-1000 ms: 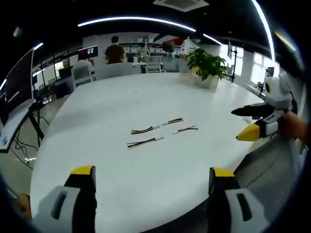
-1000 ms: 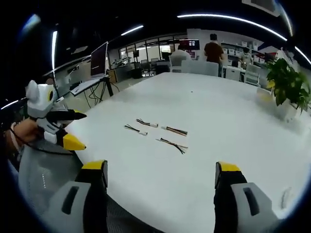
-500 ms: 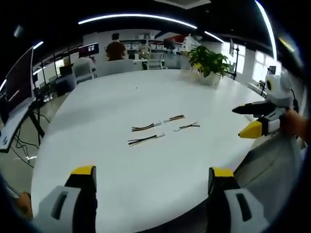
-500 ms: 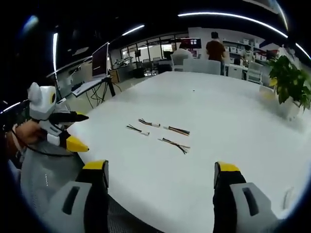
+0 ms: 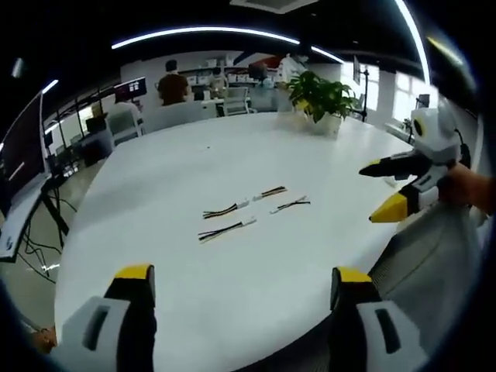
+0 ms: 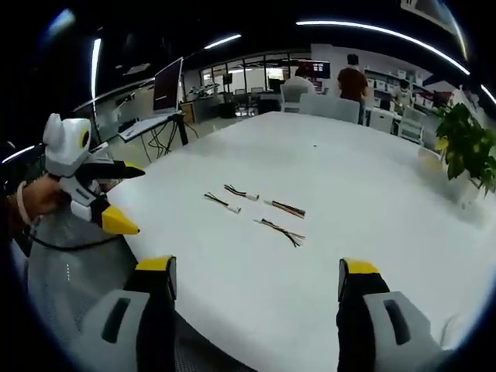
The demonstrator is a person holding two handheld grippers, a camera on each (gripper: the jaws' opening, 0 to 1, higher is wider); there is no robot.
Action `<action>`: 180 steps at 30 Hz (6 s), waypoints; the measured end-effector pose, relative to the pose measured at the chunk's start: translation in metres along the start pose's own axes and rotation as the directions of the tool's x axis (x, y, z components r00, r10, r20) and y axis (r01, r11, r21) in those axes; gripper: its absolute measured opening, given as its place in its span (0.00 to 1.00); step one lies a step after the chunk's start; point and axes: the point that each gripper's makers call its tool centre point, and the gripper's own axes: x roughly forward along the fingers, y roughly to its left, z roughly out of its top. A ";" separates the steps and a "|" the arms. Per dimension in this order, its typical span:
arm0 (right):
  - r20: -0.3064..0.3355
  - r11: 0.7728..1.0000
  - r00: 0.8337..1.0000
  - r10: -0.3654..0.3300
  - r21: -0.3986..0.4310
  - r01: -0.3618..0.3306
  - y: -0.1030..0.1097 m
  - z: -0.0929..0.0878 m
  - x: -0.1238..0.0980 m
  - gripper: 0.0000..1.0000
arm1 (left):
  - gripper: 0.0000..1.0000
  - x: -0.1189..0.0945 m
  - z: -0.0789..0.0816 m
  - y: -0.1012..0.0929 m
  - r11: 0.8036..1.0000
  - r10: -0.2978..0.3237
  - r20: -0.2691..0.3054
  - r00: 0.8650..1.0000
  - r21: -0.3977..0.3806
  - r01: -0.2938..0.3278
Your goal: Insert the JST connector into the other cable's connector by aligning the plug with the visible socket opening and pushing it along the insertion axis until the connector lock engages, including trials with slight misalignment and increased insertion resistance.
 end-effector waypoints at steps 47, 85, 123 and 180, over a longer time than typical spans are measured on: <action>0.194 0.956 0.946 0.258 -0.193 -0.221 -0.042 0.099 0.050 0.34 | 0.81 0.085 0.100 0.044 0.967 -0.192 0.119 0.974 0.193 0.167; 0.021 0.843 0.899 0.436 -0.358 -0.401 -0.023 0.075 0.117 0.19 | 0.49 0.119 0.073 0.009 0.899 -0.390 0.015 0.921 0.224 0.377; -0.177 0.723 0.855 0.488 -0.466 -0.510 -0.027 0.040 0.169 0.12 | 0.09 0.178 0.049 -0.018 0.729 -0.527 -0.097 0.845 0.461 0.507; -0.268 0.662 0.816 0.512 -0.483 -0.574 -0.028 0.023 0.193 0.05 | 0.01 0.199 0.037 -0.014 0.622 -0.616 -0.135 0.776 0.521 0.584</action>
